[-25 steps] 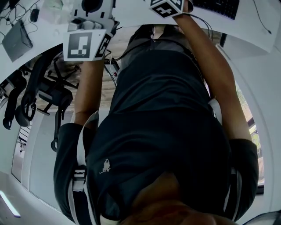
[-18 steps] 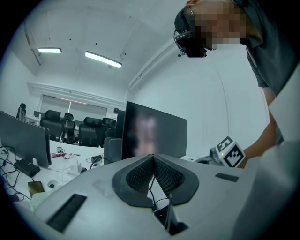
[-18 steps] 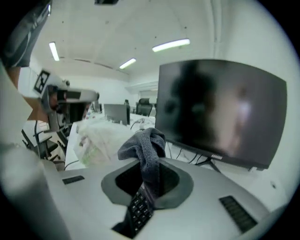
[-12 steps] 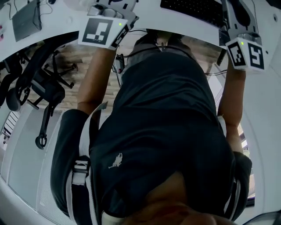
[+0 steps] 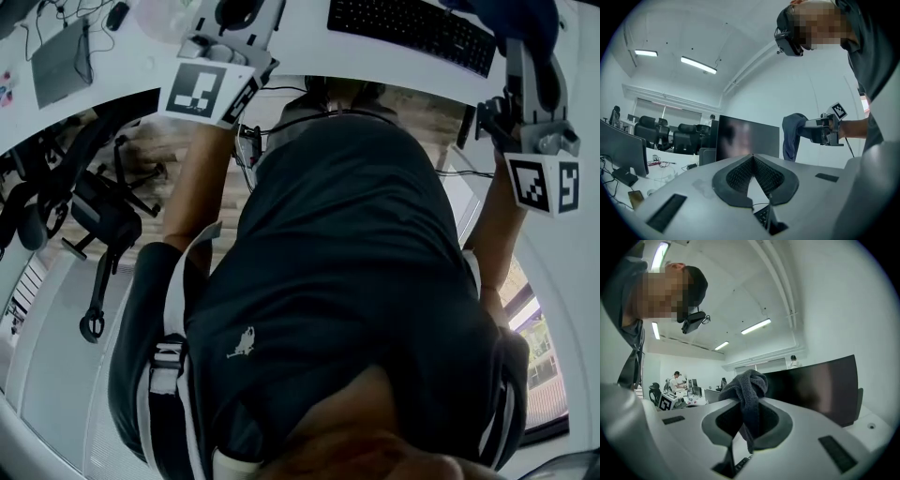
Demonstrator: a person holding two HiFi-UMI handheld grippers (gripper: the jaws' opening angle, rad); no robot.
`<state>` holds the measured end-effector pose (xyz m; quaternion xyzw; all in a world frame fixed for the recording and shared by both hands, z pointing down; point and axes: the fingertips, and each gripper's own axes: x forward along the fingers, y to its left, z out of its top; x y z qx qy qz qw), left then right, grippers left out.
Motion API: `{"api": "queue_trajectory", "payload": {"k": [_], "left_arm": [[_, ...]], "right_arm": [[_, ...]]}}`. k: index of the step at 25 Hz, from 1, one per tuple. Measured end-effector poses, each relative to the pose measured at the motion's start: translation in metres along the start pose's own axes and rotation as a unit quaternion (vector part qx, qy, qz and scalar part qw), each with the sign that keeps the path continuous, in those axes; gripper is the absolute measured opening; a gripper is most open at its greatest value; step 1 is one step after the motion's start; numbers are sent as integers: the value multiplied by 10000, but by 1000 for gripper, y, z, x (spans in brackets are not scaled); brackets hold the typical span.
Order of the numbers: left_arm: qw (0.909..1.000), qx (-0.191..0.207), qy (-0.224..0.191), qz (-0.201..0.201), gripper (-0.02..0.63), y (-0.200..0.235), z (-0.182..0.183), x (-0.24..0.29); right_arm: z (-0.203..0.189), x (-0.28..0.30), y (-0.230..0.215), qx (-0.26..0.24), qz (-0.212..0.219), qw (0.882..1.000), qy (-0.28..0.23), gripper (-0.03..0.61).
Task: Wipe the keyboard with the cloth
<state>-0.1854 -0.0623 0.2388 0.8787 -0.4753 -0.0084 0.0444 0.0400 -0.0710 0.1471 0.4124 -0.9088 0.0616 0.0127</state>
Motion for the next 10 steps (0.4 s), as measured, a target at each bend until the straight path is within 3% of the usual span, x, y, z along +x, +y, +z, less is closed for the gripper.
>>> {"api": "queue_trajectory", "payload": {"k": [10], "left_arm": [[9992,70,-13,-382,5,-31,17,-6]], "right_arm": [[24,-41,0,-35,-328,9991,-278,38]]}}
